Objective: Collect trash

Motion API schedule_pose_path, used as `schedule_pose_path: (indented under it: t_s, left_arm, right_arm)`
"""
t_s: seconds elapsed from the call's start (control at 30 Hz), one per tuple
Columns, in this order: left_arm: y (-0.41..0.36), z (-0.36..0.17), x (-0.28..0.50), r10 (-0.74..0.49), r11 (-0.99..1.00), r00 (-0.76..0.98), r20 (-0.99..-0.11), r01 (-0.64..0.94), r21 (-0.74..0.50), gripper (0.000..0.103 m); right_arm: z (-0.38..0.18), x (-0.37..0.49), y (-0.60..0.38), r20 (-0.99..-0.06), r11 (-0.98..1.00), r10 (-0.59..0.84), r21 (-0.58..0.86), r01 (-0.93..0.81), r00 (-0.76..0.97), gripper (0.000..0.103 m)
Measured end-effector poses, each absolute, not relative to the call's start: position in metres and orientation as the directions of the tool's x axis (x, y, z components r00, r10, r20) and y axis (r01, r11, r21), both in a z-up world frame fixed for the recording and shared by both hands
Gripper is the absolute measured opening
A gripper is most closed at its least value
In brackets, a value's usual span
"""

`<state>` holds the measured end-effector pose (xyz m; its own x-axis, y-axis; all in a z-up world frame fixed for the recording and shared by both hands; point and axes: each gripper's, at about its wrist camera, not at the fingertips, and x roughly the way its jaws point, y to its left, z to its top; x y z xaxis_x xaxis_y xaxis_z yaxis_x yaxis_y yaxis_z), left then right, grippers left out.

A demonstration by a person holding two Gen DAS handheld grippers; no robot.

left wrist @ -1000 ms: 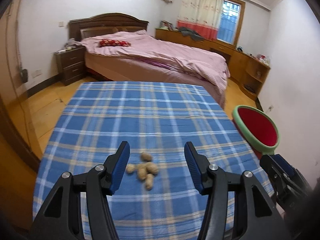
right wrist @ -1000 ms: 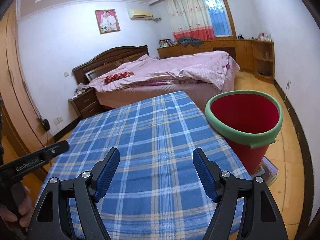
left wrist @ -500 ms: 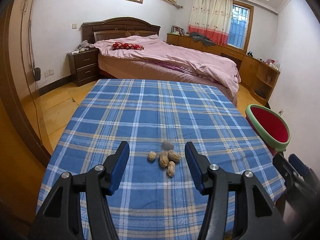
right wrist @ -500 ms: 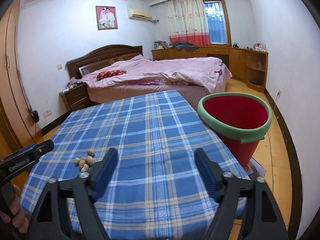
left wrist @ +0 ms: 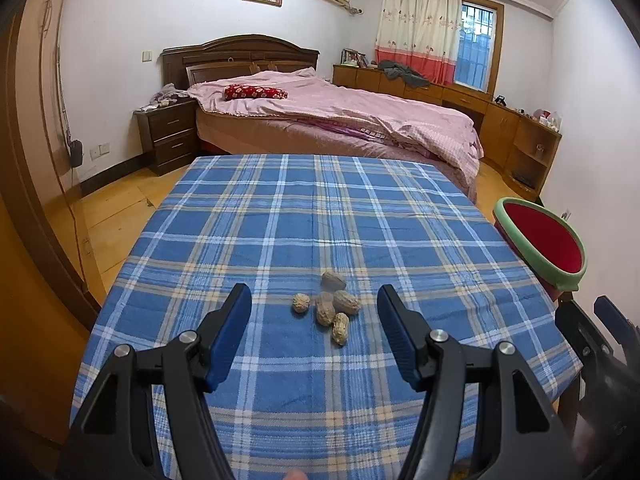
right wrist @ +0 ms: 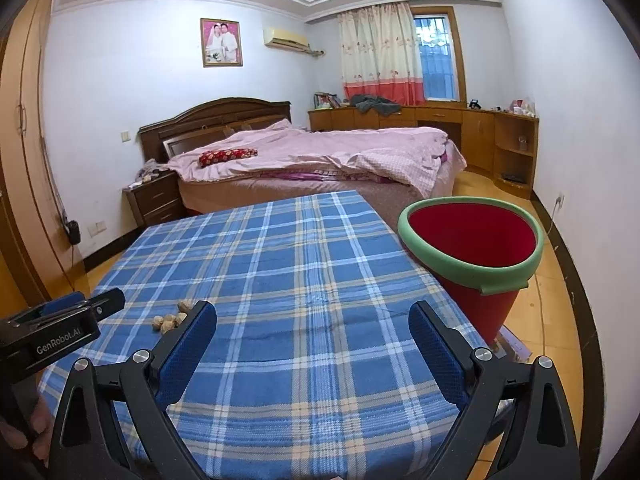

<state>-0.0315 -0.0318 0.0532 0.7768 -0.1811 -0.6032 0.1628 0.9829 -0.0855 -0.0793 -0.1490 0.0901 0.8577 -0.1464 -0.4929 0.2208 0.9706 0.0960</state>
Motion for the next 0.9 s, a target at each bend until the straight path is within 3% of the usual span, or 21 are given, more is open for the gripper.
schedule_pose_path:
  t_s: [0.9]
  left_arm:
    - [-0.0346, 0.0471, -0.0325, -0.162, 0.986, 0.773, -0.614, 0.148, -0.073, 0.065]
  right_arm:
    - [0.0850, -0.0785, -0.1526, -0.511, 0.965, -0.153, 0.108, 0.239, 0.846, 0.097]
